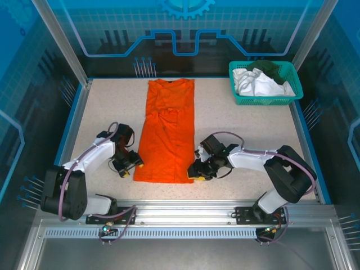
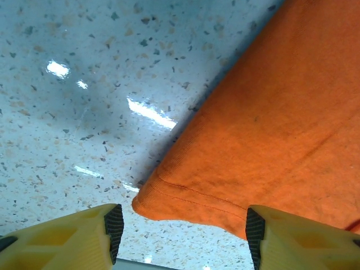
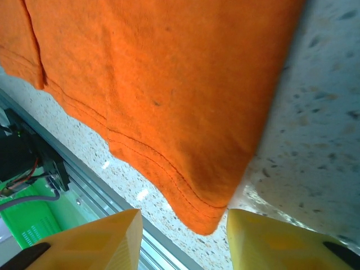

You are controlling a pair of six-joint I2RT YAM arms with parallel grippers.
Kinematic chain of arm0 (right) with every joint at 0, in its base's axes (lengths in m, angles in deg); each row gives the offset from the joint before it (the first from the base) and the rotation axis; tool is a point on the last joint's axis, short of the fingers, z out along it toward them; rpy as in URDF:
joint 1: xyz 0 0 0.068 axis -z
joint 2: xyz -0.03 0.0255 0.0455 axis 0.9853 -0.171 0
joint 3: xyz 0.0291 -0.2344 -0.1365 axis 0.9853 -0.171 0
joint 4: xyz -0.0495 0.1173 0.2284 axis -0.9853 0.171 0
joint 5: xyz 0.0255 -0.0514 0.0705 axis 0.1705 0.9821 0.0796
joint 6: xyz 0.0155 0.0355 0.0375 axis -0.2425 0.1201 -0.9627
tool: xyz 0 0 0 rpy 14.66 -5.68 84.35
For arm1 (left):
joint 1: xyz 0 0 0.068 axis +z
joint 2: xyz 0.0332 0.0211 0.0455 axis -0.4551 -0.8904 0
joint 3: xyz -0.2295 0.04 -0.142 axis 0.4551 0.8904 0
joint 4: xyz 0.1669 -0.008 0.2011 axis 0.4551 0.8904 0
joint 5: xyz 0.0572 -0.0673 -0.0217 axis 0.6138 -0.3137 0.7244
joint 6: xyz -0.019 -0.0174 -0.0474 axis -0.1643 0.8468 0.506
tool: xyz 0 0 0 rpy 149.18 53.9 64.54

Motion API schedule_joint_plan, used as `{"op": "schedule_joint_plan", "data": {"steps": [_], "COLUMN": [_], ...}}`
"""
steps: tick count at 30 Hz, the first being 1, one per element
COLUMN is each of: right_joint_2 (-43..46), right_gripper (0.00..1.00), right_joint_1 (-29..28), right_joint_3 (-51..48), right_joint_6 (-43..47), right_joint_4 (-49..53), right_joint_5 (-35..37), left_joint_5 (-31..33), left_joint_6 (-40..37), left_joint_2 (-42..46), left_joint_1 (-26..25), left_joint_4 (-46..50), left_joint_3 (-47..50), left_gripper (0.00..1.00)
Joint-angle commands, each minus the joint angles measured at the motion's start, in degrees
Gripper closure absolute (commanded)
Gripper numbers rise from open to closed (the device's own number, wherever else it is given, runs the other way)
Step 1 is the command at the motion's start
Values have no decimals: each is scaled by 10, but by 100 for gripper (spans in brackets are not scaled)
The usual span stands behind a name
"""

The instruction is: Fold and stack the t-shirts

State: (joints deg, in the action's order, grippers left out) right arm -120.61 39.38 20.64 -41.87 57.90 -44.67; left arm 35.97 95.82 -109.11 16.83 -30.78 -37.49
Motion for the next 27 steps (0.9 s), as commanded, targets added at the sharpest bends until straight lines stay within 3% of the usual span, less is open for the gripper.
{"op": "schedule_joint_plan", "data": {"steps": [1, 12, 21, 23, 27], "right_joint_2": [-20, -28, -43, -49, -58], "right_gripper": [56, 57, 69, 73, 84], "right_joint_1": [-16, -34, -34, -33, -30], "right_joint_3": [16, 11, 21, 25, 27], "right_joint_6": [8, -6, -7, -4, -5], "right_joint_4": [6, 19, 25, 27, 25], "right_joint_5": [-4, 23, 33, 35, 36], "left_joint_5": [-11, -34, -43, -42, -44], "left_joint_6": [27, 55, 50, 50, 47], "left_joint_2": [14, 16, 6, 1, -2], "left_joint_1": [0, 1, 0, 0, 0], "left_joint_4": [-11, -69, -93, -96, -107], "left_joint_3": [35, 99, 104, 105, 106], "left_gripper": [39, 49, 61, 68, 72]}}
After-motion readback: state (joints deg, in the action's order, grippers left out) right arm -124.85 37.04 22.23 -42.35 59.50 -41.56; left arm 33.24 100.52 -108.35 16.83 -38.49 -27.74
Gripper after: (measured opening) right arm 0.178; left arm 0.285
